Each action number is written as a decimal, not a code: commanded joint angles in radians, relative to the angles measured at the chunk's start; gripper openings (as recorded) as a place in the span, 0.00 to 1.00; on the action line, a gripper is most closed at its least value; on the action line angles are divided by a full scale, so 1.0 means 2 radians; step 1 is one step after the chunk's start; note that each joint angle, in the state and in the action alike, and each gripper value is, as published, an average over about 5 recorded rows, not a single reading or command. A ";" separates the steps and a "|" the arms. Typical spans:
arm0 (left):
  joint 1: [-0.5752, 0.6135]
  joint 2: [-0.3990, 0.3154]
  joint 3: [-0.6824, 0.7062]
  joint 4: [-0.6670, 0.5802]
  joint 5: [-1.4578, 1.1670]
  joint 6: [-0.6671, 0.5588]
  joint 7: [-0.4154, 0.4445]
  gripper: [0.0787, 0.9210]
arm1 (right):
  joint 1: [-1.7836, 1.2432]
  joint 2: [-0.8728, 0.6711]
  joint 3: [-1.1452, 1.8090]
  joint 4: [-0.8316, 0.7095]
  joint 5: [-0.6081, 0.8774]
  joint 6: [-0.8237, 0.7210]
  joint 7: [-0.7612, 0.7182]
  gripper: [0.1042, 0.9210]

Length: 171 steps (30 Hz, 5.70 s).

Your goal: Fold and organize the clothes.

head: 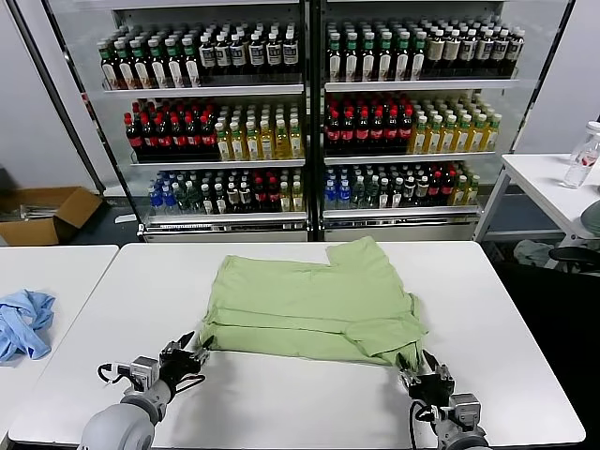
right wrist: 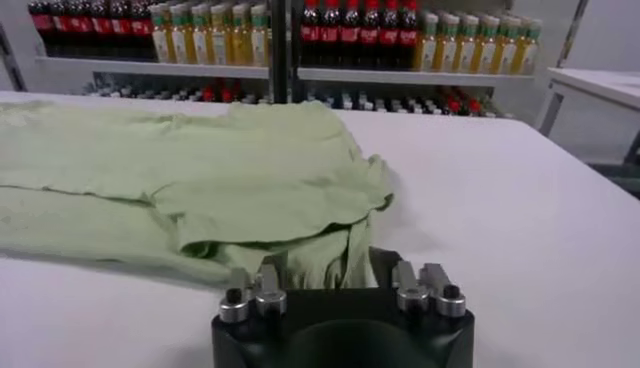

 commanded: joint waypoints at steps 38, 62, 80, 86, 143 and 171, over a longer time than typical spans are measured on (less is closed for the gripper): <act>0.287 0.027 -0.141 -0.166 0.067 -0.029 0.065 0.02 | -0.176 -0.020 0.026 0.105 -0.058 0.046 -0.033 0.04; -0.073 0.054 -0.033 0.008 -0.035 -0.026 0.065 0.80 | 0.221 -0.025 -0.054 -0.012 0.057 -0.106 0.013 0.83; -0.250 0.043 0.069 0.223 -0.062 -0.010 0.081 0.88 | 0.503 0.085 -0.165 -0.379 0.025 -0.081 0.000 0.88; -0.256 0.042 0.066 0.247 -0.059 -0.017 0.094 0.88 | 0.500 0.088 -0.162 -0.414 0.018 -0.061 -0.015 0.88; -0.070 0.084 -0.013 0.080 -0.136 -0.055 0.121 0.01 | 0.176 -0.040 -0.057 0.024 0.113 -0.071 0.007 0.00; 0.029 0.086 -0.067 0.037 -0.104 -0.029 0.162 0.01 | -0.042 -0.022 0.018 0.099 -0.033 -0.009 -0.005 0.00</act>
